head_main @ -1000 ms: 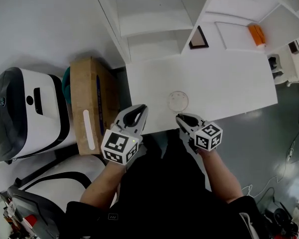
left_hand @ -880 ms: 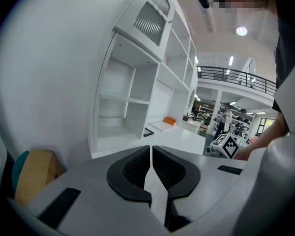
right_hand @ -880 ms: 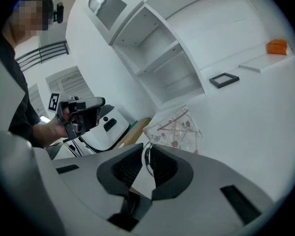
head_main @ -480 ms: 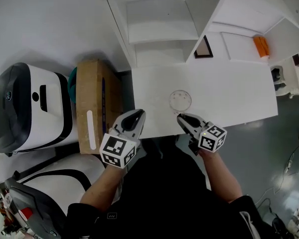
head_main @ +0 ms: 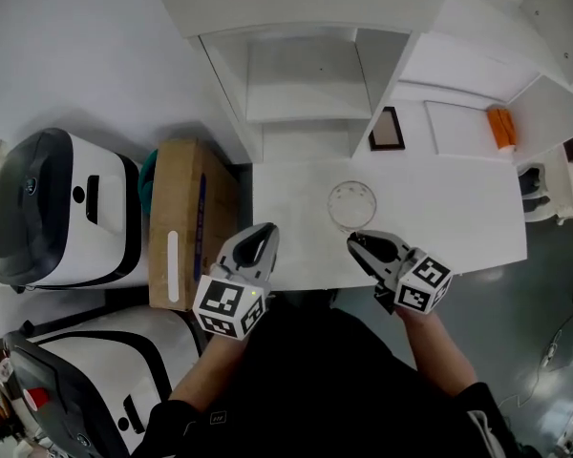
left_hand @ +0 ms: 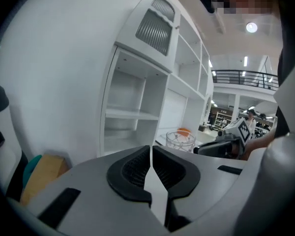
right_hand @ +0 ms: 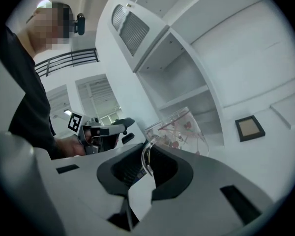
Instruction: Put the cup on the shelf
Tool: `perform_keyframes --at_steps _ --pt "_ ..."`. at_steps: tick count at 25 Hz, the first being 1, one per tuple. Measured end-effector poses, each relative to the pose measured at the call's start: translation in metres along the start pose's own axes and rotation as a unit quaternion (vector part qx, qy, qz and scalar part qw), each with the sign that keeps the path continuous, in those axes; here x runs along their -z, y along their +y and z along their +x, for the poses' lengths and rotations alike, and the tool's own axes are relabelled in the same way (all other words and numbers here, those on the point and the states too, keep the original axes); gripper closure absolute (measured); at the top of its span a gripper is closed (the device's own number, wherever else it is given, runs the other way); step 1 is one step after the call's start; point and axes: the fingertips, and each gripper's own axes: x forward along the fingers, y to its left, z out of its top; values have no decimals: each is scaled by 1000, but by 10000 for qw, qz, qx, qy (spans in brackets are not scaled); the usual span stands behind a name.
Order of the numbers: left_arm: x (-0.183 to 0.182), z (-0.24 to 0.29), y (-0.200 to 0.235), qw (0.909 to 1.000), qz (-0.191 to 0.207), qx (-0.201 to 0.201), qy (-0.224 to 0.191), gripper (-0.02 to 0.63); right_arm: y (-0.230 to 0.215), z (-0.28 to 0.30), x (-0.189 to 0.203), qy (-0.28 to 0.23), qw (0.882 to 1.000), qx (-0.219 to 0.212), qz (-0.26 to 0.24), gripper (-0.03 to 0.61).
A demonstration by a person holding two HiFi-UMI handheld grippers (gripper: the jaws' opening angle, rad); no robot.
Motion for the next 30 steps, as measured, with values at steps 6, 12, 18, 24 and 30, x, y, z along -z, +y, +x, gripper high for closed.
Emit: perform_keyframes --at_steps 6,12,18,24,30 --pt "-26 5 13 9994 327 53 -92 586 7 7 -42 -79 9998 -27 -153 532" --pt "-53 12 27 9966 669 465 -109 586 21 25 -80 -292 9994 -14 -200 532" --pt "-71 15 48 9955 733 550 -227 586 31 52 -109 -622 9979 -140 -145 532" --pt "-80 14 54 9943 798 640 -307 586 23 70 -135 -776 9966 -149 -213 532" --pt "-85 19 59 9947 728 658 -306 586 -5 83 -162 -860 9958 73 -316 532"
